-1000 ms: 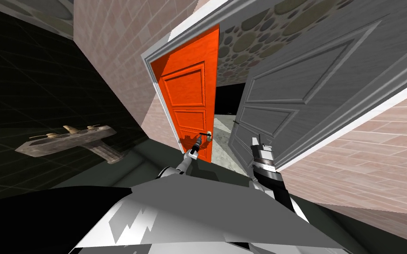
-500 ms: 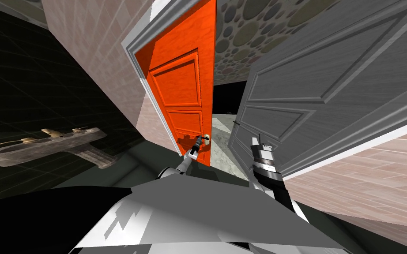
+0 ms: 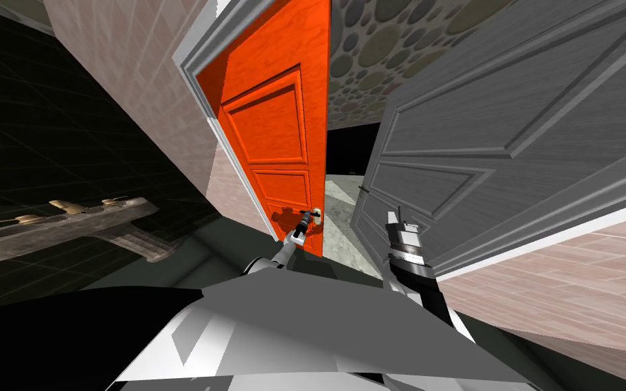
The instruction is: Push the door open
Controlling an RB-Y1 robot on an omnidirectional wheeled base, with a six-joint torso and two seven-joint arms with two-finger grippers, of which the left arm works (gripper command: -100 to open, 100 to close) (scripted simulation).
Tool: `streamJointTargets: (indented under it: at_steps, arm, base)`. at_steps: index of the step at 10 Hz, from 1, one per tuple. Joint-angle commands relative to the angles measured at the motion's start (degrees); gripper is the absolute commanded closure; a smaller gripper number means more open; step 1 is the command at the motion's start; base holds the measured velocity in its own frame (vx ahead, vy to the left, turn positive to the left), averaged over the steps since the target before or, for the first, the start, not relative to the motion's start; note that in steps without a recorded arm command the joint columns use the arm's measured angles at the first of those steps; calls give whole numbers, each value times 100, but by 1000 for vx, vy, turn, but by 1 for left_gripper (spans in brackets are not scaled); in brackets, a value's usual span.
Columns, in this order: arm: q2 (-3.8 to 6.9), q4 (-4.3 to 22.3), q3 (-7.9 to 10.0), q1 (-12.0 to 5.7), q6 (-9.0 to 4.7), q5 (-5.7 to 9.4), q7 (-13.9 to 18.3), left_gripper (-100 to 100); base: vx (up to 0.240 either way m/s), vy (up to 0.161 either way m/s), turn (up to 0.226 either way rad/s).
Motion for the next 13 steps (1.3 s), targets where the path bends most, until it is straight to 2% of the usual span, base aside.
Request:
streamJointTargets:
  at_steps: [1,3,4,6,7,9,12,13]
  arm:
    - [-3,12,-6,26,0,-4,-5,100]
    - [-3,12,-6,26,0,-4,-5,100]
    - [86,0,67,4,7,25,-26,100]
    - [163,0,142,9,13,53,-51,100]
    - [163,0,142,9,13,53,-51,100]
    - [265,0,263,17,24,98,-94,100]
    - [360,1,412,26,37,153,-145,100]
    - [360,1,412,26,37,153,-145,100]
  base:
    - [0,0,0]
    - [0,0,0]
    - [91,-54,14]
    - [160,-82,42]
    - [101,-76,20]
    - [131,-103,41]
    - [167,-107,51]
    - [121,-76,46]
